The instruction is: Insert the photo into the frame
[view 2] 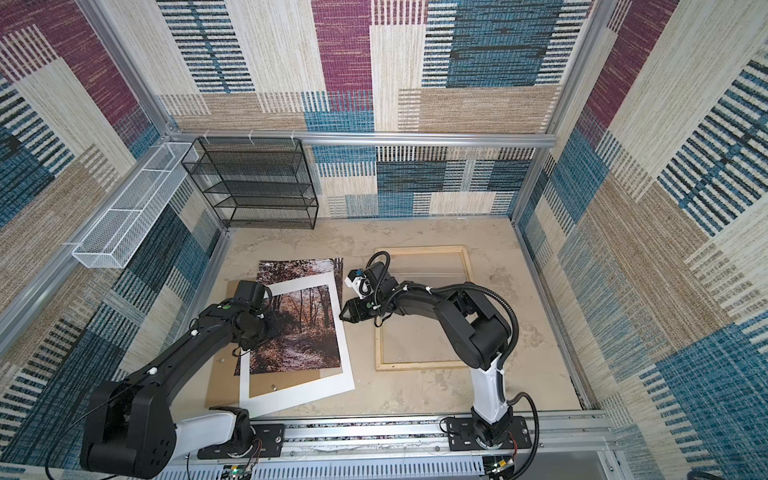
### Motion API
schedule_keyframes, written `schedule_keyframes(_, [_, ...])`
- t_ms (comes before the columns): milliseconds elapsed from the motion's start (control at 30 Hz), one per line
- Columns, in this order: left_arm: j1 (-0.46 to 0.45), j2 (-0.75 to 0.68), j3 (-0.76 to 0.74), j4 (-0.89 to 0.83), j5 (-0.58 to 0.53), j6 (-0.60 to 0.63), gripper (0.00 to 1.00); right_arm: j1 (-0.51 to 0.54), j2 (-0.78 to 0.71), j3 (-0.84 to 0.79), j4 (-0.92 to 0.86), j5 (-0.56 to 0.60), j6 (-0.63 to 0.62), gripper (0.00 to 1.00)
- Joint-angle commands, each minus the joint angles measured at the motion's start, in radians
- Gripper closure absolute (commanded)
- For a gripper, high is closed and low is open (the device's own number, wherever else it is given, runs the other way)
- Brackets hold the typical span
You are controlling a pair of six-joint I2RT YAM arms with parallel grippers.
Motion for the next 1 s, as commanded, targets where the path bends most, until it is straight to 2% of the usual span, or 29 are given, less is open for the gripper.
schedule_keyframes(0, [0.002, 0.028, -0.015, -0.041, -0.132, -0.051, 0.54, 0.001, 0.024, 0.028, -0.033, -0.035, -0.005, 0.45])
schedule_keyframes(200, [0.025, 0.080, -0.045, 0.028, -0.118, -0.081, 0.52, 0.002, 0.069, 0.044, -0.028, -0.072, 0.002, 0.45])
schedule_keyframes(467, [0.027, 0.189, -0.027, 0.084, -0.020, -0.089, 0.54, 0.006, 0.107, 0.054, -0.019, -0.125, 0.017, 0.47])
schedule_keyframes(667, [0.026, 0.196, -0.032, 0.095, 0.002, -0.085, 0.55, 0.014, 0.133, 0.073, -0.030, -0.146, 0.028, 0.48])
schedule_keyframes(967, [0.027, 0.196, -0.032, 0.101, 0.022, -0.074, 0.56, 0.014, 0.122, 0.055, 0.050, -0.245, 0.082, 0.49])
